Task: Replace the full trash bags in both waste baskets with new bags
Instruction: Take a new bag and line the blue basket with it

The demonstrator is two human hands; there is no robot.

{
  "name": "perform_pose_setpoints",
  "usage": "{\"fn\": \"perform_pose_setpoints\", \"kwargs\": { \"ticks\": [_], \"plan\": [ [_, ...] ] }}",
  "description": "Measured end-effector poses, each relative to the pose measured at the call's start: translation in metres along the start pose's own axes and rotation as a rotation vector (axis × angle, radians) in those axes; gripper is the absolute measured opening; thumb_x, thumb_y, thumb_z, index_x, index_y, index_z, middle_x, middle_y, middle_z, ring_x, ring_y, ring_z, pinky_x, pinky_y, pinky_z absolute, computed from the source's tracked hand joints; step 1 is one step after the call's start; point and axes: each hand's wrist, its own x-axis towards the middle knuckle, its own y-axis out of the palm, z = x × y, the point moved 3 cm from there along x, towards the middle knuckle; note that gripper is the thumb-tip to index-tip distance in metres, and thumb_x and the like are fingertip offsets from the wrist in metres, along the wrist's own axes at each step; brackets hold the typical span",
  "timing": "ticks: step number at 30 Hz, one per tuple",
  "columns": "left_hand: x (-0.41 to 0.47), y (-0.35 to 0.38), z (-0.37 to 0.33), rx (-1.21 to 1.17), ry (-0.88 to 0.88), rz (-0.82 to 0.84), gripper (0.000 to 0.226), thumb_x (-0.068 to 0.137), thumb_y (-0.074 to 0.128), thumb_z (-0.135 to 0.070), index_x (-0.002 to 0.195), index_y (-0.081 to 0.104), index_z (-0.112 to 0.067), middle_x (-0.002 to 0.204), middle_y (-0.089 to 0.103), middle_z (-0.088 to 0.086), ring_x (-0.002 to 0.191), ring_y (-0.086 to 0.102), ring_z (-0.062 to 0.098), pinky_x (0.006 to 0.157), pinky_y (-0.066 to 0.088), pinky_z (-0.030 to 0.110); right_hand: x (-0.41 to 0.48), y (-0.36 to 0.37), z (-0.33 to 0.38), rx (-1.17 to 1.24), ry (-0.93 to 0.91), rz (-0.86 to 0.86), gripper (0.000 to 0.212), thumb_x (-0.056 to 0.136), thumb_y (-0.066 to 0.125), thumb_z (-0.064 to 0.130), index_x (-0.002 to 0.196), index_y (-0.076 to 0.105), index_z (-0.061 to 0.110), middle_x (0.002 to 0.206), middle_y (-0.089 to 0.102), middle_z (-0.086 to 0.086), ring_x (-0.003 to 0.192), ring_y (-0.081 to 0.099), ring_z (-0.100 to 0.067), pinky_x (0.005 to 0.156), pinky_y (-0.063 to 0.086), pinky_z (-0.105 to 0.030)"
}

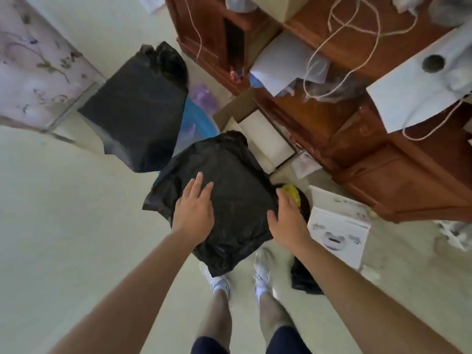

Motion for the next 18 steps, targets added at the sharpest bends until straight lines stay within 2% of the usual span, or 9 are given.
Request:
{"fn": "perform_pose_setpoints", "kwargs": {
  "ticks": [2, 4, 6, 8, 10, 13, 15, 18],
  "plan": [
    [0.021, 0.04, 0.013, -0.023, 0.005, 0.032, 0.051, 0.104, 0.036, -0.027, 0.154, 0.025, -0.022, 0.165, 0.007, 0.0, 0.15, 0.013, 0.025, 0.115, 0.031, 0.048, 0.018, 0.034, -0.015, 0.01, 0.005, -0.038, 0.062, 0.105, 0.042, 0.024, 0.159, 0.013, 0.013, 0.167, 0.009, -0.004, 0.152, 0.018, -0.023, 0.117, 0.026, -0.035],
    [0.031, 0.076, 0.027, -0.055, -0.035, 0.073, 0.054, 0.104, 0.037, -0.029, 0.155, 0.022, -0.023, 0.162, 0.021, 0.002, 0.146, 0.023, 0.028, 0.112, 0.036, 0.048, 0.031, 0.062, -0.025, 0.069, 0.049, -0.071, 0.064, 0.105, 0.042, 0.029, 0.159, 0.011, 0.014, 0.167, 0.01, -0.003, 0.149, 0.027, -0.024, 0.114, 0.034, -0.039],
    [0.031, 0.102, 0.04, -0.007, -0.042, 0.076, 0.048, 0.103, 0.041, -0.029, 0.149, 0.033, -0.019, 0.142, 0.05, 0.01, 0.13, 0.04, 0.032, 0.098, 0.045, 0.047, 0.039, 0.084, -0.034, 0.153, 0.115, -0.114, 0.073, 0.101, 0.051, 0.036, 0.159, 0.011, 0.015, 0.163, 0.024, -0.008, 0.14, 0.042, -0.027, 0.108, 0.043, -0.045],
    [0.027, 0.117, 0.051, -0.011, -0.017, 0.053, 0.03, 0.102, 0.044, -0.026, 0.129, 0.052, -0.015, 0.112, 0.065, 0.013, 0.11, 0.05, 0.034, 0.08, 0.049, 0.046, 0.042, 0.092, -0.041, 0.181, 0.189, -0.164, 0.08, 0.093, 0.064, 0.041, 0.156, 0.022, 0.017, 0.146, 0.046, -0.01, 0.125, 0.055, -0.029, 0.098, 0.049, -0.045],
    [0.022, 0.121, 0.059, -0.056, -0.003, 0.059, 0.02, 0.103, 0.043, -0.024, 0.11, 0.057, -0.013, 0.098, 0.066, 0.01, 0.1, 0.051, 0.032, 0.071, 0.046, 0.042, 0.039, 0.091, -0.042, 0.202, 0.222, -0.174, 0.073, 0.088, 0.071, 0.042, 0.149, 0.038, 0.018, 0.118, 0.063, -0.006, 0.106, 0.061, -0.025, 0.086, 0.051, -0.038],
    [0.012, 0.107, 0.063, -0.132, 0.013, 0.096, 0.013, 0.099, 0.048, -0.023, 0.101, 0.057, -0.014, 0.095, 0.063, 0.008, 0.097, 0.053, 0.031, 0.072, 0.045, 0.04, 0.026, 0.075, -0.027, 0.149, 0.164, -0.2, 0.045, 0.087, 0.071, 0.039, 0.127, 0.06, 0.021, 0.082, 0.057, 0.008, 0.082, 0.058, -0.018, 0.069, 0.041, -0.029],
    [0.008, 0.085, 0.061, -0.192, 0.012, 0.092, 0.011, 0.096, 0.054, -0.023, 0.1, 0.059, -0.014, 0.098, 0.061, 0.008, 0.097, 0.055, 0.03, 0.076, 0.048, 0.04, 0.014, 0.054, -0.005, 0.12, 0.078, -0.248, 0.028, 0.086, 0.072, 0.031, 0.112, 0.066, 0.022, 0.077, 0.05, 0.014, 0.073, 0.052, -0.012, 0.065, 0.036, -0.026],
    [0.003, 0.029, 0.047, -0.427, -0.129, 0.034, 0.014, 0.096, 0.056, -0.027, 0.102, 0.06, -0.015, 0.102, 0.059, 0.006, 0.094, 0.059, 0.026, 0.083, 0.046, 0.034, -0.012, 0.01, 0.036, 0.101, -0.061, -0.307, 0.023, 0.082, 0.073, 0.018, 0.104, 0.067, 0.021, 0.085, 0.054, 0.01, 0.076, 0.052, -0.011, 0.065, 0.039, -0.028]
  ]
}}
